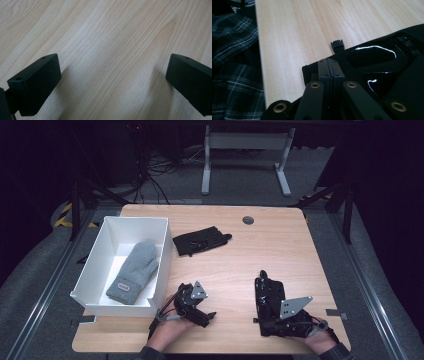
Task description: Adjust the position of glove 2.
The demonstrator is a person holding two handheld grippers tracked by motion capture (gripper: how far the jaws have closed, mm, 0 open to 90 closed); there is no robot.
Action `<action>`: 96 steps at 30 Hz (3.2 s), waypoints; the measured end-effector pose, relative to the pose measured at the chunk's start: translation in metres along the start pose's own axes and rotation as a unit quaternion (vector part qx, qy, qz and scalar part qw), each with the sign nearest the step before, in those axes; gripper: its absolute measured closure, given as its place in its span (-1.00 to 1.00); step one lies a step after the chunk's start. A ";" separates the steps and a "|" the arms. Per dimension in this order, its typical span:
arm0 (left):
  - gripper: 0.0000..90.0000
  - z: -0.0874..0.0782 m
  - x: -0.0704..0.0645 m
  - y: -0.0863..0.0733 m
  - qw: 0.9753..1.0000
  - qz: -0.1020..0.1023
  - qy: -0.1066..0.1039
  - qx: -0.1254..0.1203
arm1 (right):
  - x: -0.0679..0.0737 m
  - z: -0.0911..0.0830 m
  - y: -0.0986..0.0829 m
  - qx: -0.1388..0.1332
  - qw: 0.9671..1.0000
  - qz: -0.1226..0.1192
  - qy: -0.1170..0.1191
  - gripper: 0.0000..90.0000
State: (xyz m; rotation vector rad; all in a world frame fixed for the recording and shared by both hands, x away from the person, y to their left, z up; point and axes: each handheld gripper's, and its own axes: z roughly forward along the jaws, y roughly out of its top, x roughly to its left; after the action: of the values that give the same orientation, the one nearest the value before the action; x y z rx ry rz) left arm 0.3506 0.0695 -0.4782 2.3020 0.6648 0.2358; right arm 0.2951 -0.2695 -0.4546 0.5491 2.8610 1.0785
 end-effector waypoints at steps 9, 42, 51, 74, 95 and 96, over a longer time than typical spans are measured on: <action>-0.99 0.000 0.000 0.000 1.000 0.000 0.000 0.000 | -0.002 -0.017 0.003 -0.051 0.998 0.006 -0.030 0.50; -0.99 0.002 0.001 0.006 1.000 -0.004 0.007 0.014 | -0.084 -0.052 -0.071 -0.065 0.956 0.163 -0.234 -0.71; -0.47 -0.002 0.016 0.022 1.000 -0.028 0.009 0.008 | -0.084 -0.052 -0.071 -0.065 0.956 0.165 -0.234 -0.71; 1.00 0.018 0.114 0.087 0.988 -0.122 0.093 -0.020 | -0.084 -0.052 -0.071 -0.066 0.956 0.165 -0.234 -0.71; 1.00 0.047 0.153 0.099 0.984 -0.131 0.120 -0.012 | -0.083 -0.052 -0.071 -0.066 0.955 0.165 -0.235 -0.70; 1.00 0.049 0.155 0.098 0.984 -0.133 0.120 -0.008 | -0.083 -0.052 -0.071 -0.066 0.955 0.166 -0.235 -0.70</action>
State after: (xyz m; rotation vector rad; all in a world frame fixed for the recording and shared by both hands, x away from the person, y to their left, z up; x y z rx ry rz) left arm 0.5383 0.0622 -0.4495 2.1590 1.0796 0.3933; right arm 0.3429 -0.3802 -0.4681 1.1307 2.3178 0.9951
